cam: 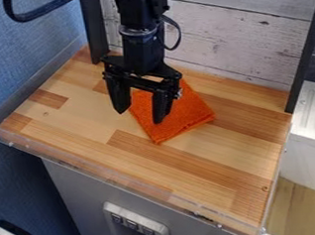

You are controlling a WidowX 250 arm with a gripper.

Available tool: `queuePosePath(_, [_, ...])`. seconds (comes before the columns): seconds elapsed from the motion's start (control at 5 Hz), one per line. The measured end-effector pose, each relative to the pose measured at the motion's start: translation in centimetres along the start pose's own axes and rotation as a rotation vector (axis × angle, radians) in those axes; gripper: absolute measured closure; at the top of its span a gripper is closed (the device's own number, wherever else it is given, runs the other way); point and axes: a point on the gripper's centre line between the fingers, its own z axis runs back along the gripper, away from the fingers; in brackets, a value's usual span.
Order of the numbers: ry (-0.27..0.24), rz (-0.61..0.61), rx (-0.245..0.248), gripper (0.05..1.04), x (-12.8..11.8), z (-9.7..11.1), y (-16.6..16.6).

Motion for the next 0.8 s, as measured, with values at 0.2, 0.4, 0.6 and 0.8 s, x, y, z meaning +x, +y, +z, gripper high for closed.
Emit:
queuePosePath(0.2, [0.008, -0.002, -0.002, 0.087, 0.7, -0.8, 0.6])
queuePosePath(0.4, [-0.016, 0.023, -0.004, 0.086, 2.3, -1.0, 2.9])
queuePosePath(0.6, [-0.052, 0.039, -0.007, 0.088, 4.2, -1.0, 5.5])
queuePosePath(0.8, [-0.082, 0.055, -0.008, 0.088, 5.7, -1.1, 8.8])
